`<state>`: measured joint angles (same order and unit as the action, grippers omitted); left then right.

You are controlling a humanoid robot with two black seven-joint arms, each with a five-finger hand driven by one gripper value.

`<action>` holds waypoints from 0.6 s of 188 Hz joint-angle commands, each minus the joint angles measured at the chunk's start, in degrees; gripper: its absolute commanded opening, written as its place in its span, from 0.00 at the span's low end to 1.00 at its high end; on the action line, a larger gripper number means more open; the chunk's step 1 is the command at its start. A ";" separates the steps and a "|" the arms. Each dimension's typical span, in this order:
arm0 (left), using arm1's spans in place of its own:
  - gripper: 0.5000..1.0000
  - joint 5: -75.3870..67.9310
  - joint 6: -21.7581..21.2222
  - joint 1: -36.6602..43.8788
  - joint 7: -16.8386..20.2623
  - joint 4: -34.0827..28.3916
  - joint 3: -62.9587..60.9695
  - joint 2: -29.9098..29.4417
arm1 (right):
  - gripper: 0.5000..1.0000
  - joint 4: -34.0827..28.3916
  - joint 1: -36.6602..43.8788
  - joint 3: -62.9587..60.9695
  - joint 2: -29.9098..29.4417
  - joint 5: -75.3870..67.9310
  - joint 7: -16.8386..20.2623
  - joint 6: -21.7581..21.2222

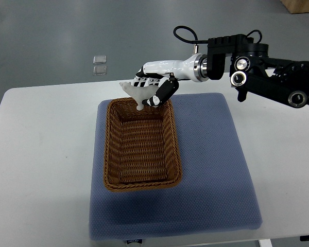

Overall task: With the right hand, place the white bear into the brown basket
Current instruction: 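Lift the bear with the right hand and carry it over the basket, then lower the bear into the basket and open the right hand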

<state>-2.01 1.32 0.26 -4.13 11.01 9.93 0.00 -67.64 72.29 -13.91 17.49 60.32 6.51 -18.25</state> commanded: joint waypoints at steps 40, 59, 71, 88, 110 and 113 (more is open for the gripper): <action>1.00 -0.01 -0.08 0.00 0.00 -0.02 0.00 0.00 | 0.00 8.58 -4.61 0.64 -11.25 0.77 -0.01 2.52; 1.00 -0.01 -0.08 0.00 0.00 -0.02 0.00 0.00 | 0.00 10.86 -6.10 0.81 -12.92 2.79 -0.10 2.69; 1.00 -0.01 0.00 0.00 0.00 0.06 0.00 0.00 | 0.00 11.48 -6.99 0.99 -13.53 4.46 -0.18 2.69; 1.00 -0.01 0.00 0.00 0.00 0.15 0.00 0.00 | 0.00 11.57 -8.48 1.08 -14.06 5.60 -0.18 2.78; 1.00 -0.01 -0.08 0.00 0.00 0.06 0.00 0.00 | 0.00 11.92 -9.89 1.16 -14.41 5.87 -0.18 3.22; 1.00 -0.01 0.00 0.00 0.00 0.06 0.00 0.00 | 0.00 11.92 -10.06 1.25 -14.41 5.95 -0.18 3.22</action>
<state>-2.02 1.25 0.26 -4.13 11.10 9.93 0.00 -55.98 63.41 -12.79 3.32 65.81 6.32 -15.20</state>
